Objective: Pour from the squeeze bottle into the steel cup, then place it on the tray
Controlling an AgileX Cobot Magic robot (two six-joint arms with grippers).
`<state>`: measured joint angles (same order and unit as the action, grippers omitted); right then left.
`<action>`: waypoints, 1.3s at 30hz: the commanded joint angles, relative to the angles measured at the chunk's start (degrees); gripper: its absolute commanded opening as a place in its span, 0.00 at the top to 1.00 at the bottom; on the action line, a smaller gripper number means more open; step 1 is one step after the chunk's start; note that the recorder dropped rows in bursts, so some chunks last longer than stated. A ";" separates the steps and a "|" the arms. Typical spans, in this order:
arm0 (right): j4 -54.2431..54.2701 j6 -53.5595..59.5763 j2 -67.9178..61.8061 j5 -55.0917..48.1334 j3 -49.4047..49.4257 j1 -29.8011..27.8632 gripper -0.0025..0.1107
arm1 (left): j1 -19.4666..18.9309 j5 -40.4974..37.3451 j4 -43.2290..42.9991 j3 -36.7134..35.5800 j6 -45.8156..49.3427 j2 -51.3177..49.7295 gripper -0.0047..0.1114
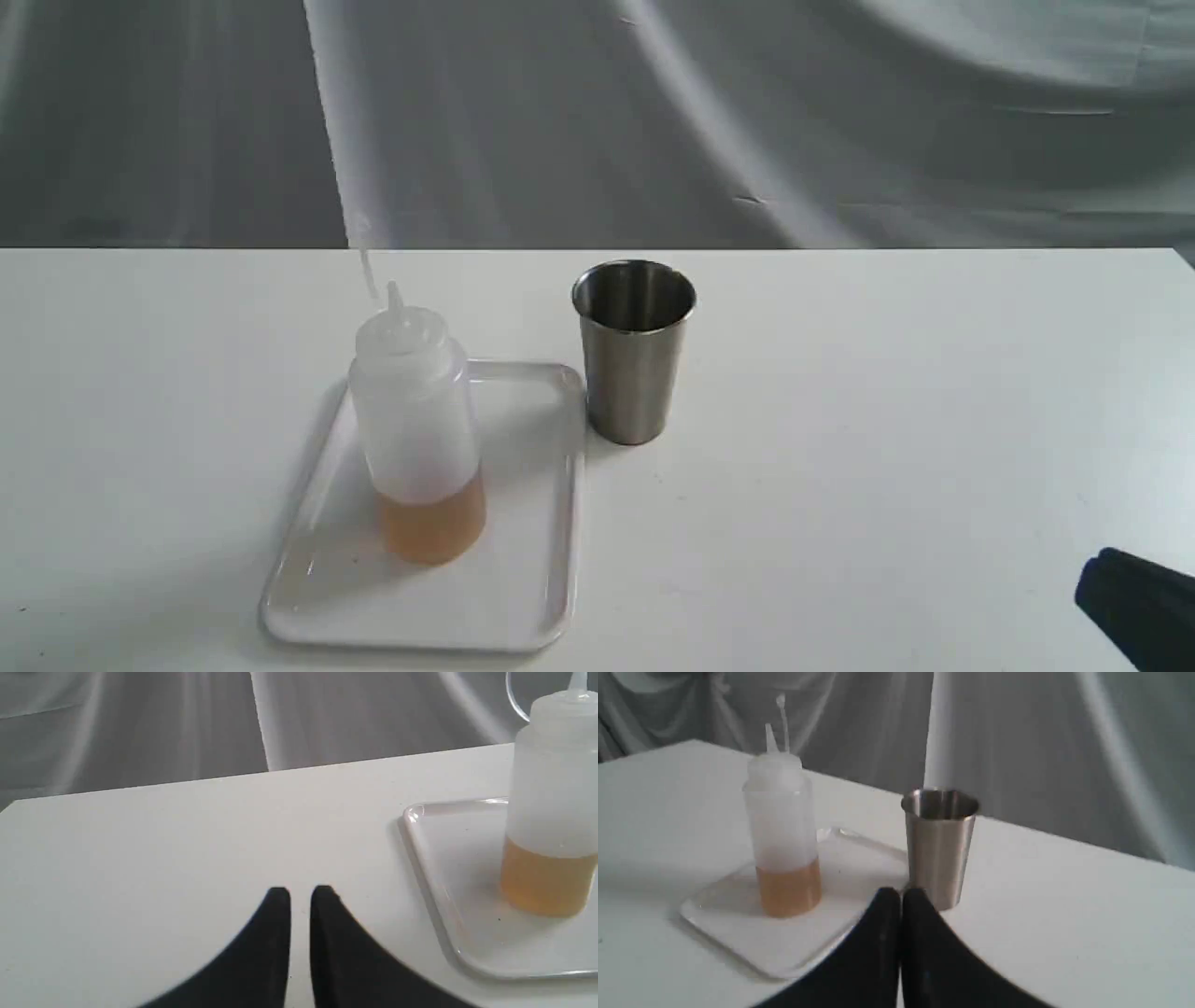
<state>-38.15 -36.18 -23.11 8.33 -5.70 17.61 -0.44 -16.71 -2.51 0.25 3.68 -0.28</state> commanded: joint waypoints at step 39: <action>0.47 -0.35 20.19 -11.31 1.94 -22.24 0.98 | -0.18 0.37 -0.03 -0.25 -0.19 0.28 0.89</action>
<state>-38.00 -36.18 -3.21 -1.38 -4.11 -4.14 -0.44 -16.71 -2.51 0.25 3.68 -0.28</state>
